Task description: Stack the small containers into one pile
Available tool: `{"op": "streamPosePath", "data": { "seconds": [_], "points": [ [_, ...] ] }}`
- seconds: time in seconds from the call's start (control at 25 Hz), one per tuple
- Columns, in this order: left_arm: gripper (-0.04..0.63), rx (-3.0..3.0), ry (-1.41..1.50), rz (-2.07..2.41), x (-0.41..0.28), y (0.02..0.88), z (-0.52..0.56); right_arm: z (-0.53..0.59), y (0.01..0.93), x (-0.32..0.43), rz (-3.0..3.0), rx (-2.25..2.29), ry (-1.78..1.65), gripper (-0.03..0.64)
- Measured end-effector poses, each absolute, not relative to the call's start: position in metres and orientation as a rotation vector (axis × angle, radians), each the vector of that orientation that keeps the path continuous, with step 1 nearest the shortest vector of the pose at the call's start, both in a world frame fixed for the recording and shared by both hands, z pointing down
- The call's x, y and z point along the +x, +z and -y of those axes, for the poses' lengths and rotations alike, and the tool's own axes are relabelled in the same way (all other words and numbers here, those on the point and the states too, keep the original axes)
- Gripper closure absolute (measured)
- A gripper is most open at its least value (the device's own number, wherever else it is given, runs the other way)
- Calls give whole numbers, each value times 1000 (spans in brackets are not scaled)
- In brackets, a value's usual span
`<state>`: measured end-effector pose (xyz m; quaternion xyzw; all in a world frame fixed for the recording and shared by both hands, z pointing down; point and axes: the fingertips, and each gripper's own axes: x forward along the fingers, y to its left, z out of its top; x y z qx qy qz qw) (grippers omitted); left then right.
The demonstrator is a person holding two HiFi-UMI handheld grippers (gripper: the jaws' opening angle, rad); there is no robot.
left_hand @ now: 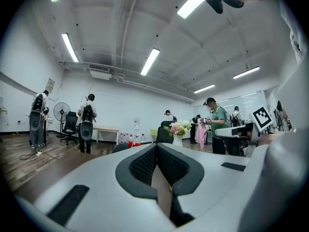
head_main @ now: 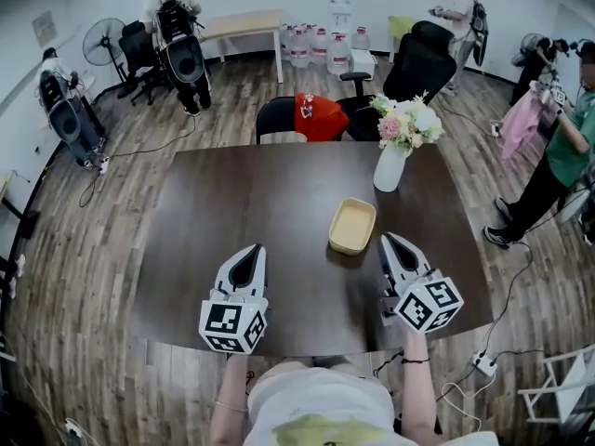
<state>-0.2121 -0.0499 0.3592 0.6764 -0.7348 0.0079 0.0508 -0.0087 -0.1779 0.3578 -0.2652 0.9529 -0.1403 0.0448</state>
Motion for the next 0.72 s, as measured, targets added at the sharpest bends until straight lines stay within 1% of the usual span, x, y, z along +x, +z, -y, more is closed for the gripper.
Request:
{"op": "streamPosePath", "data": {
  "seconds": [0.72],
  "points": [
    [571,1975,15,2346,-224,345,35,179,342,8,-2853,-995,-267,595]
  ]
}}
